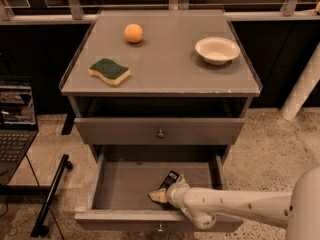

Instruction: Pick rxbar chocolate from middle drawer and place on counter

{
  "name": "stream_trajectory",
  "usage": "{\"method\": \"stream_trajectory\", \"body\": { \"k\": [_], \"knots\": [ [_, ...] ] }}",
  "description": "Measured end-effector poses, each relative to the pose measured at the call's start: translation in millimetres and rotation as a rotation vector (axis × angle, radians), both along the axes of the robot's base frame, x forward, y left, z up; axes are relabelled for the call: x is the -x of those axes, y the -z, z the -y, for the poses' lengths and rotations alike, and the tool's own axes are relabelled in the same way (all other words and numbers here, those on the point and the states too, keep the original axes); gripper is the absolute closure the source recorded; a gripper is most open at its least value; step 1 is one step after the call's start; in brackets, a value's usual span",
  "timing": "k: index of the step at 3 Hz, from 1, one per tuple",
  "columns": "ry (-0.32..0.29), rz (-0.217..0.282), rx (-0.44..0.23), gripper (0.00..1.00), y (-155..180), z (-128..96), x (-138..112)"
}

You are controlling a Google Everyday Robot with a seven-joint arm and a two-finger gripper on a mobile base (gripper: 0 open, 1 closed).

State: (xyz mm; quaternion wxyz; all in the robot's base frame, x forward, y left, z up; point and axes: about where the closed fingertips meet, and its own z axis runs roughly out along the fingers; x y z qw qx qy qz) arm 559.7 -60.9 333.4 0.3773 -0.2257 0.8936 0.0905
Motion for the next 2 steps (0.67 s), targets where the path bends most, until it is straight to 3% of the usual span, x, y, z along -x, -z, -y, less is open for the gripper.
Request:
{"method": "stream_trajectory", "body": {
  "k": [2],
  "knots": [
    [0.000, 0.000, 0.000, 0.87, 0.0, 0.0, 0.0]
  ]
}}
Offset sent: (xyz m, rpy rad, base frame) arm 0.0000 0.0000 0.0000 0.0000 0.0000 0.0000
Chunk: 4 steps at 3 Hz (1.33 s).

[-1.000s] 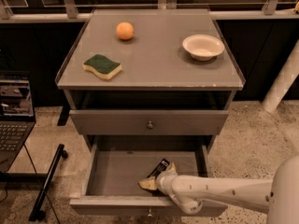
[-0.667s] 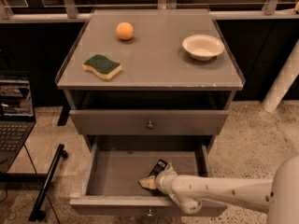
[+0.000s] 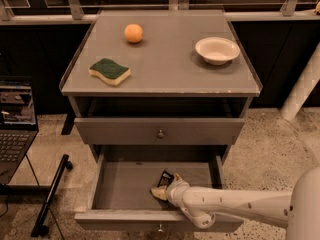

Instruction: Pick rxbar chocolate from middle drawer and place on counter

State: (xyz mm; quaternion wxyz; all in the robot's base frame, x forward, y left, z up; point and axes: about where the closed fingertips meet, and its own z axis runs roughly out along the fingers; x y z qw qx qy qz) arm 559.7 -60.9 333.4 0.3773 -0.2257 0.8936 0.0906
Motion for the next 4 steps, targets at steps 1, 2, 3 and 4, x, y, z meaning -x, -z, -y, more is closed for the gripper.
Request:
{"method": "stream_trajectory", "body": {
  "k": [1, 2, 3, 4],
  "knots": [
    [0.000, 0.000, 0.000, 1.00, 0, 0, 0],
    [0.000, 0.000, 0.000, 1.00, -8, -1, -1],
    [0.000, 0.000, 0.000, 1.00, -12, -1, -2],
    [0.000, 0.000, 0.000, 1.00, -15, -2, -2]
  ]
}}
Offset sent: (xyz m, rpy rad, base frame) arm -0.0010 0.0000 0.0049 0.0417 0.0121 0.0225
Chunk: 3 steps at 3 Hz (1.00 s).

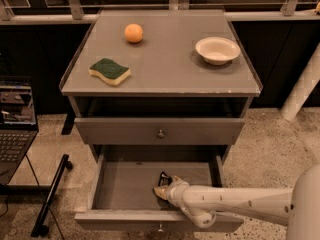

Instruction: Pick rxbar chocolate from middle drawer and place on counter

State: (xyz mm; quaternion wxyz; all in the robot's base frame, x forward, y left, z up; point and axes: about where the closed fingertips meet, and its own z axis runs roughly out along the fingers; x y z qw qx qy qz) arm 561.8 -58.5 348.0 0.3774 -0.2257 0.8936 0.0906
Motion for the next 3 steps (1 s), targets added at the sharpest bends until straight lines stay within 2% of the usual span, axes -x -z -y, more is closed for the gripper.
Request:
{"method": "stream_trajectory", "body": {
  "k": [1, 2, 3],
  "knots": [
    [-0.036, -0.002, -0.038, 1.00, -6, 1, 1],
    [-0.046, 0.110, -0.003, 1.00, -34, 91, -29],
    [-0.067, 0.222, 0.033, 1.00, -73, 164, -69]
  ]
}}
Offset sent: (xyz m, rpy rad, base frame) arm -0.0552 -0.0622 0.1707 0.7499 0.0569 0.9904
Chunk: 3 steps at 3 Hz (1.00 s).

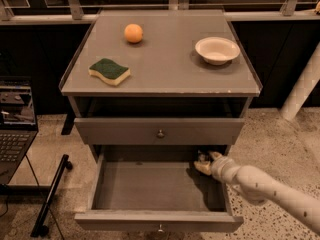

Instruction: Pick rxbar chocolate from middle drawer and place on counter

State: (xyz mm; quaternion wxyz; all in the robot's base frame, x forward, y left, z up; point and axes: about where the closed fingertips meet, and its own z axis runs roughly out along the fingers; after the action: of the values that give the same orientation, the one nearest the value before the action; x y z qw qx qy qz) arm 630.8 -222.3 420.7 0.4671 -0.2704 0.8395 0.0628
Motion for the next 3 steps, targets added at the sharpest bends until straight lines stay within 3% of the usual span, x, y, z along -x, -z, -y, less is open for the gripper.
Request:
{"method": "stream_trajectory", "body": {
  "k": [1, 2, 3],
  "knots": [
    [-0.019, 0.040, -0.027, 1.00, -34, 41, -36],
    [-0.020, 0.040, -0.027, 1.00, -34, 40, -36],
    [-0.016, 0.038, -0.021, 1.00, -36, 30, -20]
  ]
}}
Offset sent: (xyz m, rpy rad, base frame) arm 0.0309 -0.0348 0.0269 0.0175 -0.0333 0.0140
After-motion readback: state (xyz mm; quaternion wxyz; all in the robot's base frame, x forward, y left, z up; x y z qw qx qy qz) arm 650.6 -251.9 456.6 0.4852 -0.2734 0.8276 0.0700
